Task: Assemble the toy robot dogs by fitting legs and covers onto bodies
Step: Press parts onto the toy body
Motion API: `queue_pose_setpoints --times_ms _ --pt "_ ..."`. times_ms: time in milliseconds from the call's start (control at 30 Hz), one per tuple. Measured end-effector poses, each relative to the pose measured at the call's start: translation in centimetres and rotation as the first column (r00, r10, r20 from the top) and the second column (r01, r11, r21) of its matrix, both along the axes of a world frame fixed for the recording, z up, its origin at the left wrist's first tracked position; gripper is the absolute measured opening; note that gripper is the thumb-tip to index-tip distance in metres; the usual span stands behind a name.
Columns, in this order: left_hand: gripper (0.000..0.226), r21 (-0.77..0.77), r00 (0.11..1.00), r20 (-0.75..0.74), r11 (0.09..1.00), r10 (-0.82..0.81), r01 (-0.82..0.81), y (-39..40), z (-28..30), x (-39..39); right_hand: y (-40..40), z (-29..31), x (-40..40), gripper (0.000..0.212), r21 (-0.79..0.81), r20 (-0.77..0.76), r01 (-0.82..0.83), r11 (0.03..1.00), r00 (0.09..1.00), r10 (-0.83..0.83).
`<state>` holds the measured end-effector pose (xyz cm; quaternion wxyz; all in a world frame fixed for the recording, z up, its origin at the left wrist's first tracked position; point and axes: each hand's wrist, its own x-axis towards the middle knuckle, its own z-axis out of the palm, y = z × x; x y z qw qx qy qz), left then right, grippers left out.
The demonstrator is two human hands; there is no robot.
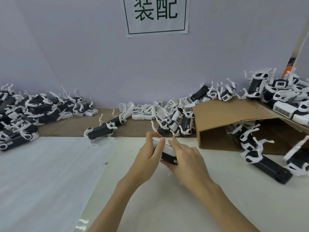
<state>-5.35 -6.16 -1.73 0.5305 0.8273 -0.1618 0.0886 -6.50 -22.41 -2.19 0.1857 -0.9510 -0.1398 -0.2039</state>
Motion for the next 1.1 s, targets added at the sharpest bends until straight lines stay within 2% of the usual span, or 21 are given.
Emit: queue_pose_setpoints --times_ms 200,400,567,700,833,967,1100 --pt "0.020 -0.026 0.997 0.042 0.998 0.058 -0.057 -0.5 -0.4 0.1 -0.1 -0.2 -0.1 0.079 0.047 0.083 -0.068 0.997 0.995 0.064" --pt "0.013 -0.049 0.997 0.016 0.996 0.076 -0.075 -0.3 -0.8 0.4 0.8 -0.5 0.0 0.058 0.039 0.106 -0.124 0.991 0.987 0.120" --pt "0.013 -0.055 0.995 0.023 0.994 0.100 -0.099 -0.5 -0.8 0.5 0.4 -0.4 0.1 0.065 0.029 0.108 -0.145 0.989 0.984 0.141" --pt "0.019 -0.081 0.987 -0.004 0.983 0.162 -0.162 -0.5 -0.8 0.6 0.1 -0.4 0.1 0.075 0.105 0.091 -0.174 0.979 0.982 0.164" --pt "0.029 -0.131 0.971 -0.118 0.966 0.210 -0.225 -0.2 -0.9 0.9 0.0 -0.5 0.3 0.056 0.153 0.058 -0.139 0.978 0.990 0.131" --pt "0.030 -0.126 0.967 -0.133 0.964 0.216 -0.233 -0.1 -0.9 0.9 0.0 -0.3 0.3 0.046 0.139 0.072 -0.116 0.983 0.992 0.107" --pt "0.032 -0.136 0.969 -0.119 0.963 0.216 -0.231 -0.1 -0.9 0.8 0.0 -0.6 0.0 0.062 0.135 0.104 -0.161 0.978 0.984 0.148"
